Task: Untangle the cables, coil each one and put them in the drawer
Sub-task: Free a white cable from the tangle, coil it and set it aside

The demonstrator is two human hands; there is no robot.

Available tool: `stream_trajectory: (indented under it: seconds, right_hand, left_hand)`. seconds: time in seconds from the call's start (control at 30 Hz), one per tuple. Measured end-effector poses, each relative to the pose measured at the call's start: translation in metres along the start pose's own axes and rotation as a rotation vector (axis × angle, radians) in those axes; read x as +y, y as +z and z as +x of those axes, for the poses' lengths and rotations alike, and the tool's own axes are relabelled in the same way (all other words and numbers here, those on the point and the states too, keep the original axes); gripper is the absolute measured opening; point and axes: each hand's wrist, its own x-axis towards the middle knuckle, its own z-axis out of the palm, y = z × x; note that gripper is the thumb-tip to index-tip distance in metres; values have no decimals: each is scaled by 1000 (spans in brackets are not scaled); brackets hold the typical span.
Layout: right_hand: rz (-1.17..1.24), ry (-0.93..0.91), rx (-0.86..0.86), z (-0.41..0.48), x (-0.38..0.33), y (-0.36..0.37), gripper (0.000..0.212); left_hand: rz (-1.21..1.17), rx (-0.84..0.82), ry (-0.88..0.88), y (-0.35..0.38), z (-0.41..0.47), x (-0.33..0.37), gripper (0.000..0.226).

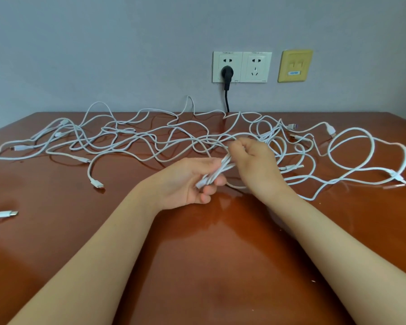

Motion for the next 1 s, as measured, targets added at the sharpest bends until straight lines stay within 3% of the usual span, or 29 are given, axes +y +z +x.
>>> stream_trajectory:
  seconds: [0.13,0.33,0.43,0.53,0.67,0.87,1.0]
  right_hand:
    - [-92,-29,8,0,4,-4,42]
    - [-241,-63,30,-3,3,-6,43]
    - [-289,-61,33,-4,4,-7,42]
    - [-309,-53,33,-4,5,-7,40]
    - [-325,-56,32,-4,4,-6,37]
    - [-352,-41,30,-4,4,-5,34]
    - [-306,-30,37,-3,4,-7,39]
  left_hand:
    - [15,9,-32,2,0,-5,31]
    - [112,39,-28,10,1,-5,21]
    - [164,68,-19,15,1,-6,35]
    - [265,108,-15,20,2,-5,21]
    - [336,153,-11,25,3,-4,21]
    - [221,163,-83,29,4,0,20]
    - [97,147,-95,28,4,0,40]
